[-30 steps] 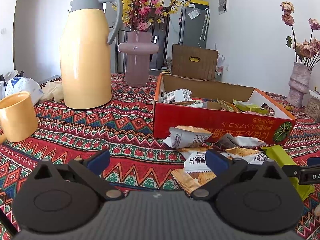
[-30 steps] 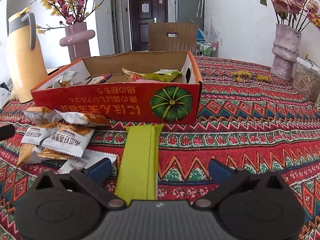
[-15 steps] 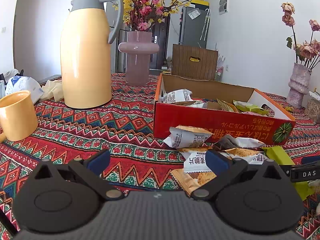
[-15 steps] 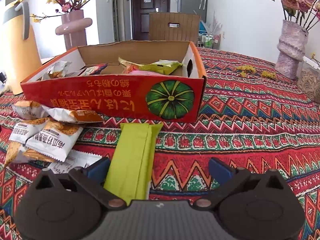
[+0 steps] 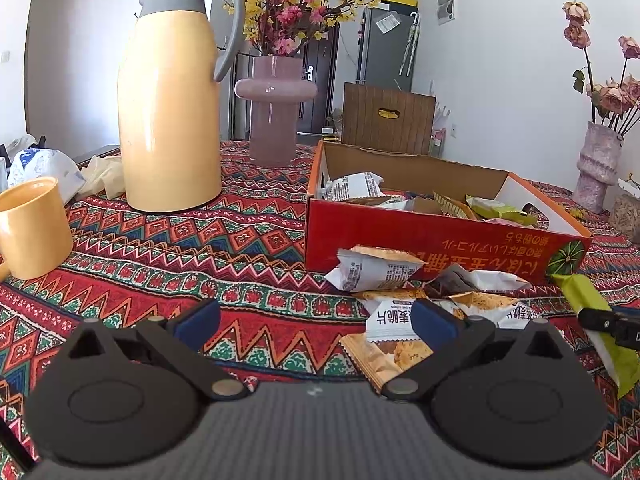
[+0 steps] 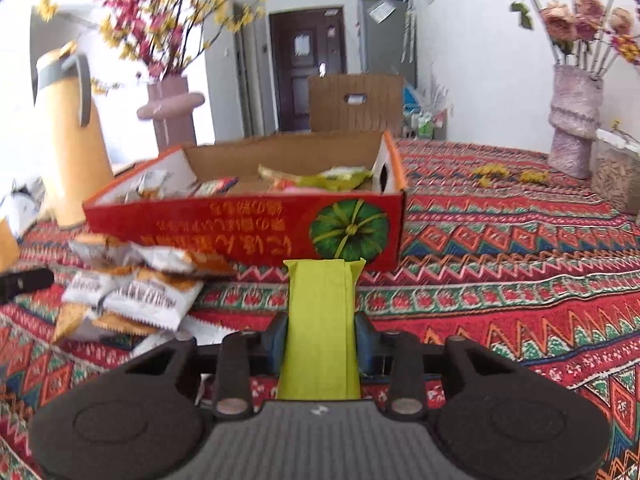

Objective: Organize snacks
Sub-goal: 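Move right gripper onto a green bar packet, then grasp the green bar packet with right gripper while left grasps a pumpkin-seed cracker packet, then carry both packets into the box and open both grippers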

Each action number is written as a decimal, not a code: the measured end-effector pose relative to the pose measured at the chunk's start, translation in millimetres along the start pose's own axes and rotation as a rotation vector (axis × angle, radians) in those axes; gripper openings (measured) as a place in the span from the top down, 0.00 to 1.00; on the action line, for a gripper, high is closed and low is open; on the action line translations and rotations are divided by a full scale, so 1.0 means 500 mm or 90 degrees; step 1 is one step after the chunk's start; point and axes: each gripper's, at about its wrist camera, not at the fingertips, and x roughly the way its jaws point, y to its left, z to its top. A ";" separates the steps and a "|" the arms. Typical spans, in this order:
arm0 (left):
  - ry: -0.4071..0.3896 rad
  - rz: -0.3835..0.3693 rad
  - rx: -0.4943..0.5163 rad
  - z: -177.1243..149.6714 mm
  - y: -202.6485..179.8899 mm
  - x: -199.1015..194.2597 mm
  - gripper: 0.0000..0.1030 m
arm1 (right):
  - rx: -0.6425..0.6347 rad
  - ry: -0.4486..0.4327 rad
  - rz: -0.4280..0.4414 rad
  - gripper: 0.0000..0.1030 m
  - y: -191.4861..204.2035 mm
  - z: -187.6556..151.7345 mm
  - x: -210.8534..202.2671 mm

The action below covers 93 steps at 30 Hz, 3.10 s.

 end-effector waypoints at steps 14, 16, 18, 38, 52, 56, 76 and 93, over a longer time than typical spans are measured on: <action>0.131 0.000 0.040 0.006 -0.096 0.050 0.00 | 0.055 -0.034 0.039 0.67 -0.030 -0.011 -0.015; 0.146 0.020 0.031 0.010 -0.103 0.063 0.00 | 0.056 -0.037 0.045 0.67 -0.030 -0.012 -0.016; 0.158 0.037 0.011 0.015 -0.102 0.076 0.00 | 0.056 -0.039 0.051 0.67 -0.030 -0.012 -0.018; 0.141 0.013 0.020 -0.012 -0.082 0.030 0.49 | 0.055 -0.051 0.066 0.67 -0.028 -0.015 -0.027; 0.091 -0.003 0.025 -0.011 -0.052 -0.034 0.62 | 0.054 -0.060 0.052 0.67 -0.026 -0.016 -0.036; 0.070 -0.002 0.020 -0.002 -0.044 -0.053 0.62 | 0.052 -0.064 0.051 0.67 -0.024 -0.016 -0.045; -0.019 -0.018 0.007 0.085 -0.067 -0.066 0.63 | 0.028 -0.125 0.061 0.67 0.010 0.064 -0.068; -0.084 -0.022 0.004 0.188 -0.107 -0.033 0.63 | 0.021 -0.172 0.070 0.67 0.039 0.182 -0.013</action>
